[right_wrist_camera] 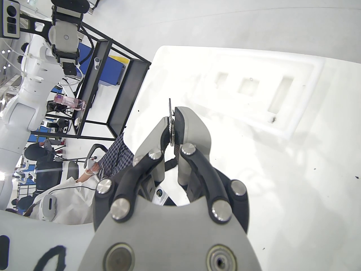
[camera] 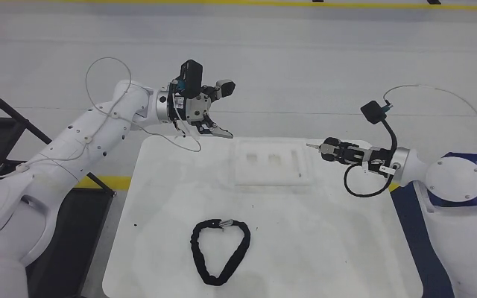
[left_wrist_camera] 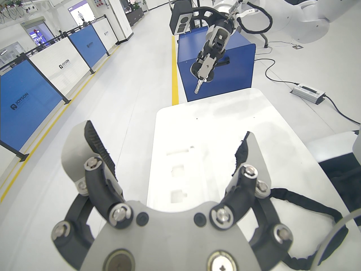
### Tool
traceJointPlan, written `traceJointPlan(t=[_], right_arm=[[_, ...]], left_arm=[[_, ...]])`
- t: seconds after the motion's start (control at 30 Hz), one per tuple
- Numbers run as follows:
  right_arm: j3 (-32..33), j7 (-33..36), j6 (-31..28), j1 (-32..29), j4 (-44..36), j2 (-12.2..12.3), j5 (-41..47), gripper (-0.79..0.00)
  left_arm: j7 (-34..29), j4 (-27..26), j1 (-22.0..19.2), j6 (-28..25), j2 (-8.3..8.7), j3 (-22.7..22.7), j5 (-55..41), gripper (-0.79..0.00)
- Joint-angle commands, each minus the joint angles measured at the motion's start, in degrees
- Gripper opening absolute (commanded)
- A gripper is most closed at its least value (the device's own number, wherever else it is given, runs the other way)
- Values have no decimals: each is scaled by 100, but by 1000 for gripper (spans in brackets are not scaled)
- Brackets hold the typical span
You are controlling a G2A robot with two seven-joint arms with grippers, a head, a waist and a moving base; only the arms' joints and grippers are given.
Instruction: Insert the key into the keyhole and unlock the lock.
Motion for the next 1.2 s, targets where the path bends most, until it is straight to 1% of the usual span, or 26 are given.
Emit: traceJointPlan(t=[0.0,0.3,0.33,0.37,0.47,0.53,0.6,0.7,0.87,1.0,1.1,1.17], right_arm=[[0,0,1,0,1,0,0,-785],[0,0,1,0,1,0,0,-785],[0,0,1,0,1,0,0,-785],[0,0,1,0,1,0,0,-785],[0,0,1,0,1,0,0,-785],[0,0,1,0,1,0,0,-785],[0,0,1,0,1,0,0,-785],[0,0,1,0,1,0,0,-785],[0,0,1,0,1,0,0,-785],[0,0,1,0,1,0,0,-785],[0,0,1,0,1,0,0,-785],[0,0,1,0,1,0,0,-785]], left_arm=[[0,0,0,0,0,0,0,0],[0,0,0,0,0,0,0,0],[-62,-9,33,85,3,-18,-1,0],[-142,-20,102,173,13,-60,-60,0],[-296,-80,361,87,81,-134,-113,0],[-289,-133,584,117,139,-174,-14,0],[-90,-250,854,138,201,-205,209,0],[200,-268,1300,264,286,-205,615,0],[443,-264,1762,319,355,-188,1378,0],[349,-172,1976,249,312,-107,1978,0],[307,-54,2072,0,217,-42,2209,0],[272,-41,2159,0,145,0,2392,0]])
